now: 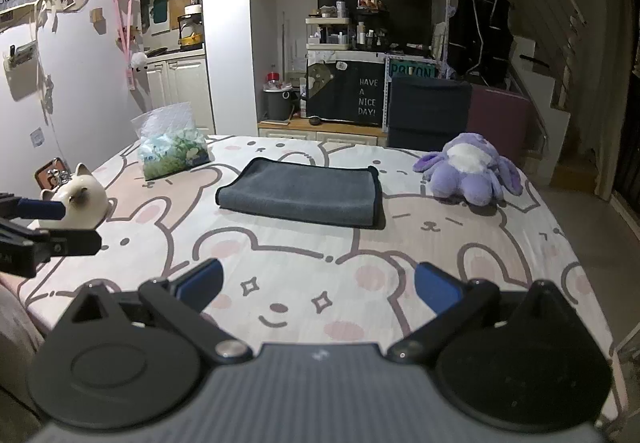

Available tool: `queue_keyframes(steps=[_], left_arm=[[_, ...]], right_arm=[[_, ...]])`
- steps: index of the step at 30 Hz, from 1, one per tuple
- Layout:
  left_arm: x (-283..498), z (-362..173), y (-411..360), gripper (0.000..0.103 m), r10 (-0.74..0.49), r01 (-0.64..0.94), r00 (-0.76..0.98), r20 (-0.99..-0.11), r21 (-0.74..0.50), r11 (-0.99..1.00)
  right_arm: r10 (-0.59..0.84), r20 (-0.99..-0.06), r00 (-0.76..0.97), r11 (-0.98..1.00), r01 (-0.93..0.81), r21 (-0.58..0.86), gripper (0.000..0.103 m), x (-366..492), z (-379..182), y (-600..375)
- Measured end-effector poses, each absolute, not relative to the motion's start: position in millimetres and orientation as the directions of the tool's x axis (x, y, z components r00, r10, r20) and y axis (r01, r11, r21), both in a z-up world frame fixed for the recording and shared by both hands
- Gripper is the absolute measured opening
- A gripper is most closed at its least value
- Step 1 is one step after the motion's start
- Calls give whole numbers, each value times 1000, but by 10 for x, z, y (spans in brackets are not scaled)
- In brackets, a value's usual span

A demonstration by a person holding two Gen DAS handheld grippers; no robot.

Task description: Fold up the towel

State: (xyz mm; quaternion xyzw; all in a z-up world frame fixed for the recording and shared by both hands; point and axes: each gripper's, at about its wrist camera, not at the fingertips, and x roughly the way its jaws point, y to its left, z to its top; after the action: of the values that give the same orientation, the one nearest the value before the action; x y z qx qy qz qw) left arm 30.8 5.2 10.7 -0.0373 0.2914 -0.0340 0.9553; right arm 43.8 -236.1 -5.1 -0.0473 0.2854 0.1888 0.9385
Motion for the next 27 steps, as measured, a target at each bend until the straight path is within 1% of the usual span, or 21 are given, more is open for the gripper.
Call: queue_keyframes(steps=[27], left_arm=[[64, 69, 28, 103, -101, 47, 825, -556, -110, 993]], right_arm=[[345, -532, 773, 917, -399, 15, 103, 187, -84, -2426]])
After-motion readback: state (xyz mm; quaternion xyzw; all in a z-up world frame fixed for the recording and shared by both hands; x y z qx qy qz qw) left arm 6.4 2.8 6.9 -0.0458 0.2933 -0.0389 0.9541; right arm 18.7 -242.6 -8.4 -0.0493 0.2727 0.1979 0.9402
